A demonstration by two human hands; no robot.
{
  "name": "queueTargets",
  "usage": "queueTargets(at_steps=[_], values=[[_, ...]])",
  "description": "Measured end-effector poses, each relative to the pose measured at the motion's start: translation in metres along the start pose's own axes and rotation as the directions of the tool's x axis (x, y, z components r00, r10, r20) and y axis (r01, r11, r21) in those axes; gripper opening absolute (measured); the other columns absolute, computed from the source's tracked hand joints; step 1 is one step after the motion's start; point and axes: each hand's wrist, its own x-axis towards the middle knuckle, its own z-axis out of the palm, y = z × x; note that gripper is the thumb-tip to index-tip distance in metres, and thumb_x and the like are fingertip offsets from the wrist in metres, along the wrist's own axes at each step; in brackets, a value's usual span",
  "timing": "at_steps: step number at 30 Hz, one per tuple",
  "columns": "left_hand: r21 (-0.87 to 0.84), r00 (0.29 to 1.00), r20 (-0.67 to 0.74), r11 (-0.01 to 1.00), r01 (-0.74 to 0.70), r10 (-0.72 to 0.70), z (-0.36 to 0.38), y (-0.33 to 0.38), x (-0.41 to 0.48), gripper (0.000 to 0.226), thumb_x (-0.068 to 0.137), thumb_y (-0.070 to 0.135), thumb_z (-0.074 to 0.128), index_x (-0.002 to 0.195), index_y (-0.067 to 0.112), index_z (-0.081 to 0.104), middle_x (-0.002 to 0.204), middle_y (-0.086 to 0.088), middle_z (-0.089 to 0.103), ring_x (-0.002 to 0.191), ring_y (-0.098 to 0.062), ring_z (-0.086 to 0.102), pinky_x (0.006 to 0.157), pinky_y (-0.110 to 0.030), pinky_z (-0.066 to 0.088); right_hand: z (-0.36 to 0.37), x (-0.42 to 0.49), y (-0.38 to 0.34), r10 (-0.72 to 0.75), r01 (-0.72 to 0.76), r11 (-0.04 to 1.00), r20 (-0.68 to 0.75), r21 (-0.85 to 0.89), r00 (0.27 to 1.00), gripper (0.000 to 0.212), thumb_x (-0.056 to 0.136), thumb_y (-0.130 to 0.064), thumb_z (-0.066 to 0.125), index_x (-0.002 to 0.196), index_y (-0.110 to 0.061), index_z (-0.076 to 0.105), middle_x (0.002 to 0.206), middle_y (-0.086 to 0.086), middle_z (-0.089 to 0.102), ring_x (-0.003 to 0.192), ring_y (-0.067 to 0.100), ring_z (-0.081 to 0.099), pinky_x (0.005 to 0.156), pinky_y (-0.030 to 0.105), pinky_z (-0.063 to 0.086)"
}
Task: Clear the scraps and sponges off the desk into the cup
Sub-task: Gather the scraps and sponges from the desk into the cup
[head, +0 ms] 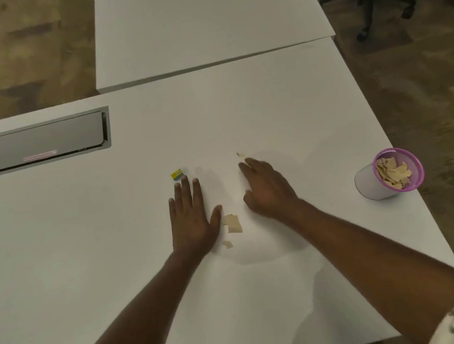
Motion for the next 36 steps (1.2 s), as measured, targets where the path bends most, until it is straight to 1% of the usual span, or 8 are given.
queueTargets(at_steps=[4, 9, 12, 15, 19, 29, 33, 36], values=[[0.025, 0.997, 0.032, 0.998, 0.064, -0.065, -0.02, -0.014, 0.04, 0.076, 0.1, 0.048, 0.041, 0.161, 0.011, 0.012, 0.169, -0.014, 0.004, 0.155, -0.038, 0.006, 0.122, -0.054, 0.017, -0.01, 0.037, 0.0, 0.007, -0.001, 0.999, 0.134, -0.044, 0.991, 0.074, 0.09, -0.01, 0.045, 0.157, -0.014, 0.013, 0.166, 0.002, 0.008, 0.152, 0.025, 0.008, 0.12, 0.039, 0.018], [-0.045, 0.987, 0.152, 0.997, 0.057, -0.05, -0.023, -0.031, 0.057, 0.076, 0.095, 0.046, 0.029, 0.159, 0.008, 0.017, 0.168, -0.015, 0.01, 0.155, -0.035, 0.008, 0.126, -0.046, 0.013, -0.006, 0.046, 0.006, -0.005, 0.027, 0.992, 0.171, -0.126, 0.985, 0.064, 0.092, -0.004, 0.038, 0.154, -0.01, 0.024, 0.165, 0.003, 0.011, 0.151, 0.024, 0.011, 0.119, 0.039, 0.022], [-0.104, 0.98, 0.2, 0.994, 0.015, 0.006, -0.018, -0.028, 0.043, 0.078, 0.089, 0.042, 0.026, 0.16, 0.009, 0.019, 0.169, -0.01, 0.01, 0.156, -0.029, 0.008, 0.126, -0.042, 0.015, -0.003, 0.034, 0.008, -0.032, 0.049, 0.989, 0.124, -0.141, 0.992, 0.043, 0.082, 0.001, 0.04, 0.124, -0.007, 0.048, 0.148, 0.007, 0.036, 0.132, 0.029, 0.036, 0.099, 0.04, 0.04], [-0.107, 0.974, 0.215, 0.993, -0.049, 0.071, -0.012, -0.017, 0.018, 0.077, 0.089, 0.042, 0.028, 0.159, 0.011, 0.022, 0.169, -0.009, 0.013, 0.155, -0.029, 0.013, 0.123, -0.045, 0.025, 0.006, 0.009, 0.009, -0.022, 0.039, 0.989, 0.118, -0.141, 0.993, 0.028, 0.073, 0.001, 0.043, 0.099, -0.01, 0.046, 0.127, 0.008, 0.043, 0.113, 0.031, 0.044, 0.081, 0.039, 0.044], [-0.098, 0.965, 0.209, 0.985, -0.14, 0.158, 0.001, -0.01, -0.017, 0.078, 0.086, 0.043, 0.03, 0.154, 0.006, 0.036, 0.164, -0.016, 0.027, 0.149, -0.037, 0.028, 0.116, -0.049, 0.036, 0.026, -0.034, 0.006, 0.034, -0.021, 0.992, 0.1, -0.125, 0.994, 0.05, 0.076, -0.006, 0.05, 0.126, -0.007, 0.049, 0.142, 0.011, 0.036, 0.126, 0.031, 0.038, 0.092, 0.042, 0.047], [-0.156, 0.982, 0.119, 0.98, -0.124, 0.143, 0.002, -0.008, -0.059, 0.07, 0.09, 0.032, 0.049, 0.155, 0.012, 0.035, 0.159, -0.012, 0.036, 0.139, -0.029, 0.039, 0.111, -0.04, 0.04, 0.052, -0.074, -0.026, -0.054, 0.054, 0.998, 0.008, 0.03, 0.999, 0.061, 0.087, -0.015, 0.056, 0.147, -0.015, 0.041, 0.15, 0.004, 0.038, 0.134, 0.025, 0.037, 0.097, 0.036, 0.047], [-0.131, 0.988, 0.107, 0.987, -0.093, 0.107, -0.003, -0.005, -0.055, 0.057, 0.095, 0.02, 0.057, 0.149, 0.011, 0.045, 0.145, -0.008, 0.051, 0.124, -0.031, 0.05, 0.099, -0.04, 0.048, 0.051, -0.064, -0.031, -0.099, 0.105, 0.994, 0.15, -0.028, 0.984, 0.067, 0.095, -0.022, 0.052, 0.155, -0.023, 0.025, 0.162, 0.0, 0.02, 0.145, 0.022, 0.02, 0.1, 0.038, 0.044], [-0.109, 0.991, 0.11, 0.992, -0.069, 0.081, -0.005, -0.002, -0.049, 0.047, 0.096, 0.014, 0.057, 0.142, 0.009, 0.052, 0.13, -0.009, 0.06, 0.112, -0.032, 0.054, 0.086, -0.04, 0.051, 0.056, -0.062, -0.036, -0.142, 0.165, 0.981, 0.199, -0.106, 0.97, 0.056, 0.1, -0.018, 0.04, 0.155, -0.021, 0.026, 0.161, 0.004, 0.02, 0.142, 0.028, 0.025, 0.096, 0.041, 0.046]])
